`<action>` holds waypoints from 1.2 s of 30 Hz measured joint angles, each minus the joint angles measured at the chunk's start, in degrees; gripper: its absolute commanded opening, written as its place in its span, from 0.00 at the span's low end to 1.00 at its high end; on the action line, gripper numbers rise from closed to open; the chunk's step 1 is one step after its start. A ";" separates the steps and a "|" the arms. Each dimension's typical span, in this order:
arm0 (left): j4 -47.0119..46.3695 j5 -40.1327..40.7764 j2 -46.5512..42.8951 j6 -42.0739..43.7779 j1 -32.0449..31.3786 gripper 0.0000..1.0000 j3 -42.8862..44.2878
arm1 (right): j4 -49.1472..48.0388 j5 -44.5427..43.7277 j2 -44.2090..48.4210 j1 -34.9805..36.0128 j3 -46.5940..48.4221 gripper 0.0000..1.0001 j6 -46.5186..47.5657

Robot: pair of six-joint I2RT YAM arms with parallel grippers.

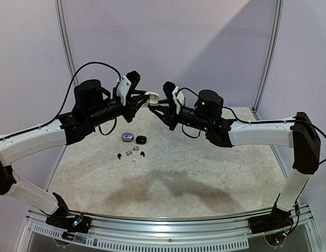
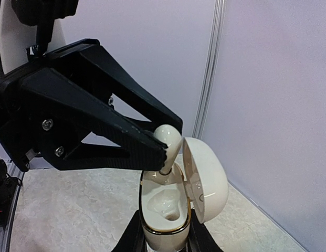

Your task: Insert the wireless bluetooth earbuds into the charging case

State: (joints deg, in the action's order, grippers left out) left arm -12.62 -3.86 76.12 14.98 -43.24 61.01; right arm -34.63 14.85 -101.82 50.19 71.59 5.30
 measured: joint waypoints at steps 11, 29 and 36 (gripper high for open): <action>0.50 0.13 0.02 -0.02 0.00 0.06 0.00 | 0.39 -0.13 0.02 0.00 0.00 0.00 -0.09; 0.68 0.50 0.42 2.51 0.00 0.06 0.00 | 0.96 -0.83 0.02 0.02 0.00 0.00 -0.09; 0.72 0.55 0.42 4.35 -0.09 0.12 0.00 | 0.96 -0.85 0.02 0.02 0.00 0.00 -0.09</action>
State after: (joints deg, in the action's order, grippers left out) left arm -11.90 -3.31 76.53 19.33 -43.33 61.01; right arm -33.67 14.00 -101.80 50.22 71.59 5.21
